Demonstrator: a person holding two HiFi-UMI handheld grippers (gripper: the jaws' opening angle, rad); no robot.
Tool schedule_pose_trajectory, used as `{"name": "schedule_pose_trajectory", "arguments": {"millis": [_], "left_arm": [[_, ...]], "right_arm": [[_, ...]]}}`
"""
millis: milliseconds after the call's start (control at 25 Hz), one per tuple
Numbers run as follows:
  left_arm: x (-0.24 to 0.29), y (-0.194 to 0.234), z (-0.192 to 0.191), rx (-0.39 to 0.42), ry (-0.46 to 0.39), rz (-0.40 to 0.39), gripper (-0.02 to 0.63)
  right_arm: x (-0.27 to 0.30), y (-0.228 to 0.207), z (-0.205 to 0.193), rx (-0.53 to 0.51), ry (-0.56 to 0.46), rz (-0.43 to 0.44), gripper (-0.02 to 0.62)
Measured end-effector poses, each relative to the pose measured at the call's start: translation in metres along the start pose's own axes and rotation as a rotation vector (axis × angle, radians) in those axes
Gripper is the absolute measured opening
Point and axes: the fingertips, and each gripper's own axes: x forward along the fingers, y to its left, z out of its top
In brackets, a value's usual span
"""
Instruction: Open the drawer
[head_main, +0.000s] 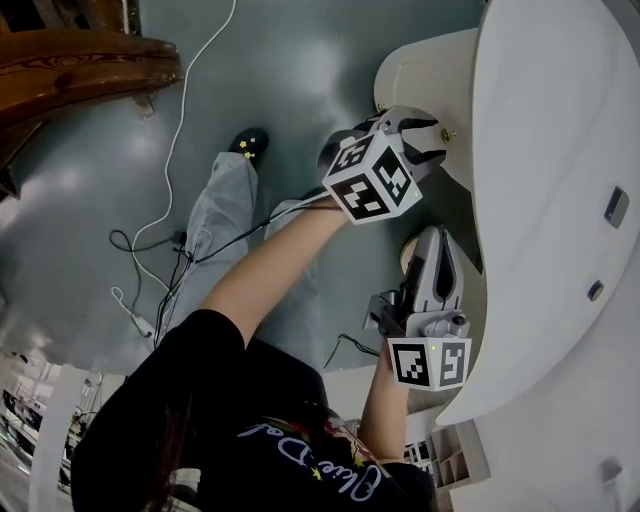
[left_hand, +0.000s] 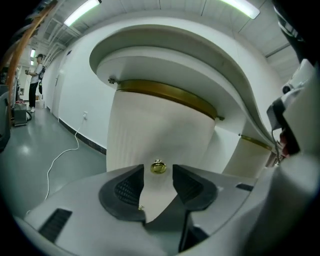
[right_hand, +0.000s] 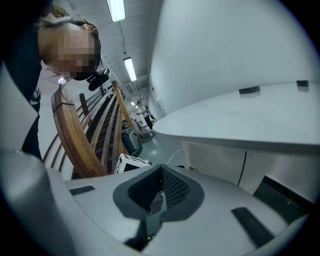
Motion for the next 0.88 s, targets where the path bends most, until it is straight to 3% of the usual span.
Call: {"name": "schedule_pose_trajectory", "arguments": {"millis": [480,600,880], "left_arm": [[0.024,0.001,-0.002,0.021,-0.001,0.011,0.158],[0.025,0.002,0.0,0.034,0.001,0.022,0.106],[0.028,0.002,0.001,0.052,0.016,0.0,0.1]], "right_arm": [[-0.006,0.005,-0.003,0.013,-0.001,0.01,0.0],[-0.007,0.006,0.0,0.014,-0.017,0.015,0.0],[-0.007,0.01,0.004,0.015,-0.032,0.02,0.0]]}}
